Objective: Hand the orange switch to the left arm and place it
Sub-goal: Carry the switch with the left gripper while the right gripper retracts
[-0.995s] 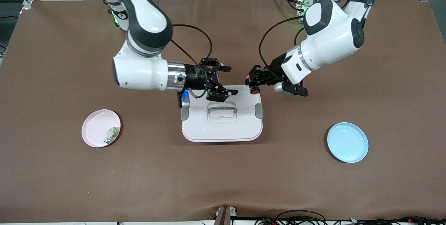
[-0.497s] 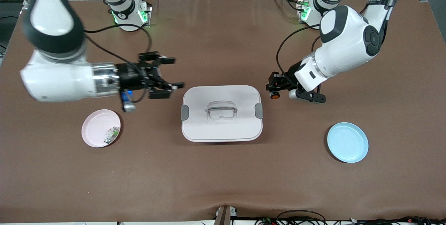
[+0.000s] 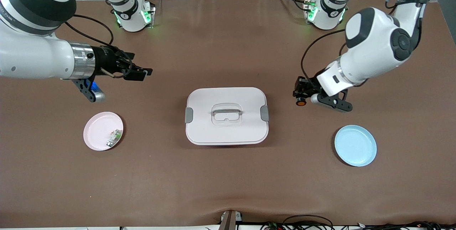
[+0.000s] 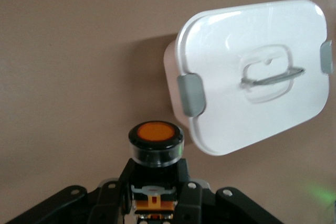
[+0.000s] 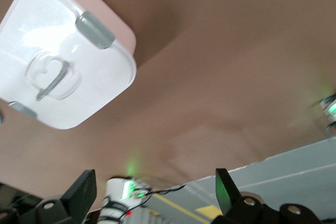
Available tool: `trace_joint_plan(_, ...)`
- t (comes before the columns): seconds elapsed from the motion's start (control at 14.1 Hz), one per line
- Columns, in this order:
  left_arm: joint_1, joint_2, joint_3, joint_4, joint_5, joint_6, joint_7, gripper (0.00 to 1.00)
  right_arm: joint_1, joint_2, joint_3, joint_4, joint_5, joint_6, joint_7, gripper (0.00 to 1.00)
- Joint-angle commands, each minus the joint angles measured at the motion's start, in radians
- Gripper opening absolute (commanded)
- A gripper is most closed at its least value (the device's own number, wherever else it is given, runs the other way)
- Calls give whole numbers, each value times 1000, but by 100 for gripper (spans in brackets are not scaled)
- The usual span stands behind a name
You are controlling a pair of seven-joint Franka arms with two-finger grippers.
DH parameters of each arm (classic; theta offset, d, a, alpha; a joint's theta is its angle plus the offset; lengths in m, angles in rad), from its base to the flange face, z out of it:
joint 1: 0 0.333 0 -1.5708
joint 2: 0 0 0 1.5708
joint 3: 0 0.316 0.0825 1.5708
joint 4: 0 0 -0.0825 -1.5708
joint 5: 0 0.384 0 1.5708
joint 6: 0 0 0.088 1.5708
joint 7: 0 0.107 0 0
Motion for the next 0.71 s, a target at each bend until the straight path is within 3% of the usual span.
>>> trace_joint_plan(0.0,56,-5,-5,-2,49,-43,148,0,-17,-50,9,-54,-112,4,-128,100)
trace_joint_plan(0.28,66,19,-5,-3,158,-43,214,0,-29,-119,9,-154,-256,76,-277,100)
trace_joint_plan(0.64,135,79,-5,2,260,-34,394,0,-103,-234,9,-365,-353,260,-538,100)
